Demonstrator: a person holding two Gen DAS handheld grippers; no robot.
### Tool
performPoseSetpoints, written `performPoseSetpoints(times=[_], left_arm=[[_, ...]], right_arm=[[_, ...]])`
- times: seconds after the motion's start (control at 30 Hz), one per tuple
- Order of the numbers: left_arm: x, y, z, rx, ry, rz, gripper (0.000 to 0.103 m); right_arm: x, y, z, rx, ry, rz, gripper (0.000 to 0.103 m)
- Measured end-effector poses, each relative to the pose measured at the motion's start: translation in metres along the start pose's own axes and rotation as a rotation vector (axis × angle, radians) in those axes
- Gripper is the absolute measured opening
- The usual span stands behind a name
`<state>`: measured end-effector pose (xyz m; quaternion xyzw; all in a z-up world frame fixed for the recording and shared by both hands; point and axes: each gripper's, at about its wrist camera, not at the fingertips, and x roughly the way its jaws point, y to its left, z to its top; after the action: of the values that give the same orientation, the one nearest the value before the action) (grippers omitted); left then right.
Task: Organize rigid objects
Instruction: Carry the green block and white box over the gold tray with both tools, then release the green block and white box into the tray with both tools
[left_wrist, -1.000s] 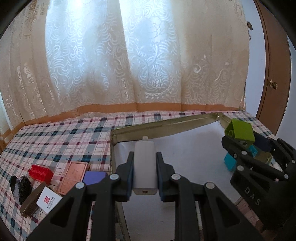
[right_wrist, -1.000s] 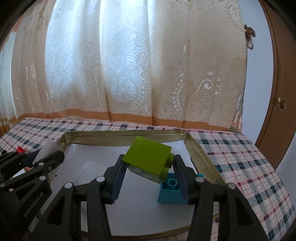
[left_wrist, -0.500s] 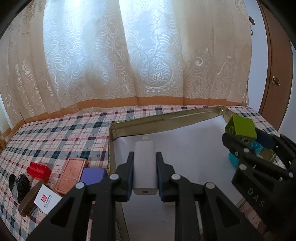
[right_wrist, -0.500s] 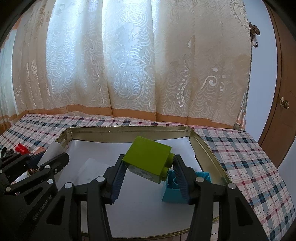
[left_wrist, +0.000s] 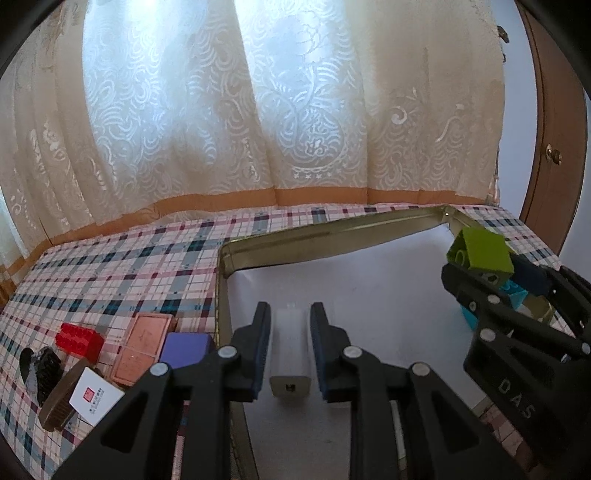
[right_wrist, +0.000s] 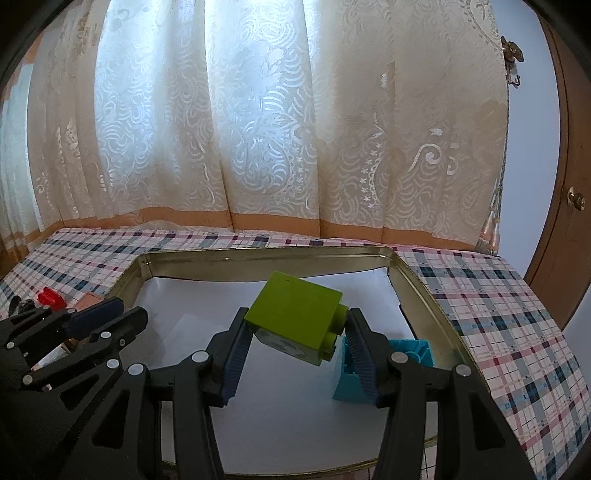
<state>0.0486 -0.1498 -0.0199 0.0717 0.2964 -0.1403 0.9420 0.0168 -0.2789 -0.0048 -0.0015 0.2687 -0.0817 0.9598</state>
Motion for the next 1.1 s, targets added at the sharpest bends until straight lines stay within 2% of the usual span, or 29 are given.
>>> performPoseSetpoints(times=[0.03, 0.07, 0.1, 0.13, 0.17, 0.23, 0.3, 0.4, 0.6, 0.83, 1.1], left_arm=[[-0.002, -0.001, 0.000, 0.004, -0.009, 0.009, 0.049], [-0.005, -0.001, -0.001, 0.000, -0.028, 0.041, 0.059], [-0.008, 0.001, -0.001, -0.006, -0.040, 0.049, 0.064], [-0.012, 0.004, -0.001, -0.021, -0.063, 0.048, 0.073], [-0.017, 0.007, -0.002, -0.036, -0.084, 0.046, 0.086], [-0.024, 0.013, -0.003, -0.064, -0.115, 0.061, 0.103], [-0.030, 0.016, -0.004, -0.075, -0.147, 0.057, 0.103], [-0.032, 0.013, -0.004, -0.058, -0.161, 0.061, 0.103], [-0.034, 0.011, -0.005, -0.050, -0.163, 0.057, 0.103], [-0.036, 0.016, -0.007, -0.077, -0.159, 0.038, 0.103], [-0.049, 0.032, -0.013, -0.051, -0.197, 0.112, 0.103]], right_arm=[[-0.001, 0.000, 0.000, 0.005, -0.004, 0.000, 0.060], [-0.002, -0.001, 0.000, 0.008, -0.009, -0.004, 0.064], [-0.005, -0.003, -0.001, 0.021, -0.022, -0.022, 0.066], [-0.008, -0.005, -0.001, 0.037, -0.037, -0.023, 0.067], [-0.011, -0.009, -0.001, 0.057, -0.055, -0.026, 0.069], [-0.017, -0.017, -0.001, 0.102, -0.089, -0.050, 0.073], [-0.022, -0.025, -0.001, 0.151, -0.129, -0.046, 0.081], [-0.028, -0.027, -0.002, 0.178, -0.172, -0.045, 0.081], [-0.040, -0.016, -0.003, 0.135, -0.242, -0.061, 0.081], [-0.045, -0.010, -0.003, 0.101, -0.273, -0.063, 0.082], [-0.050, -0.010, -0.005, 0.110, -0.294, -0.067, 0.082]])
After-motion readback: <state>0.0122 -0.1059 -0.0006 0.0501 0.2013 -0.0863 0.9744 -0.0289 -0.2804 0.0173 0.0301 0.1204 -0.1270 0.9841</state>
